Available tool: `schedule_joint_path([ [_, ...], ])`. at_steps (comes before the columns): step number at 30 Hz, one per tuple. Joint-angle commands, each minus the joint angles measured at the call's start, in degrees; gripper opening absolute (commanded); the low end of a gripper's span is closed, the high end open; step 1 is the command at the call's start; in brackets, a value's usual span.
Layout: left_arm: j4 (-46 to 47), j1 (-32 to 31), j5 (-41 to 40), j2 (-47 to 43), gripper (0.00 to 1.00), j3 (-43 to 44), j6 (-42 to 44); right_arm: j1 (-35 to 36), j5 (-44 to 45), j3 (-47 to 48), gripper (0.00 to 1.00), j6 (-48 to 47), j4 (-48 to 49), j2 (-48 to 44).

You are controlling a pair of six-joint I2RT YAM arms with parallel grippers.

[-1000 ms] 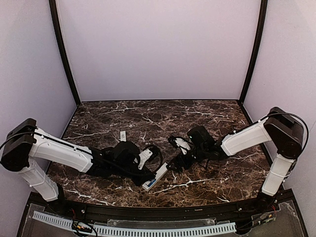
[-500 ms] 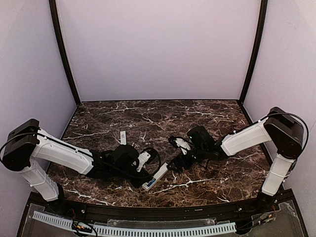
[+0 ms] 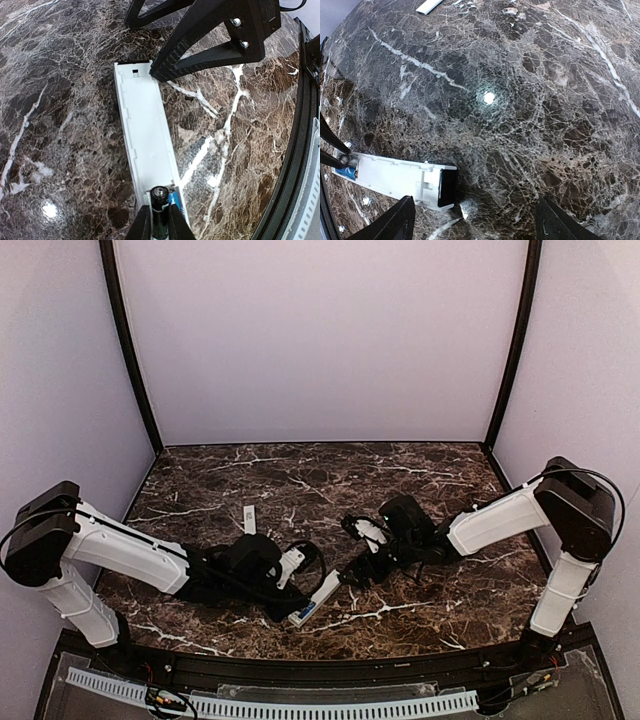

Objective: Load the batteries into the remote control
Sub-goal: Place the battery in the battery compartment, then load the battery into the battery compartment.

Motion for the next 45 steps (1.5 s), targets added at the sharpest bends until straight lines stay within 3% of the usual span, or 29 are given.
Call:
schedule_joint_path([
  [1,-2.03,-0.54,0.54,-1.37,0.17,-0.62,0.33,0.32,0.75,0.59,0.81,-0.36,-0.31,0.87],
  [16,-6.13,-0.62,-2.69,-5.97,0.28,2.57,1.22,0.33,1.03,0.79,0.81,-0.28,-0.6,0.26],
  [30,-15.69,-0.61,-8.0,3.96,0.29,14.88,3.17,0.31,0.77,0.62,0.81,-0.09,-0.4,0.0],
  [45,-19.96,-0.44,-9.24,5.93,0.28,15.35,1.77,0.26,0.71,0.62,0.81,-0.01,-0.05,0.35],
])
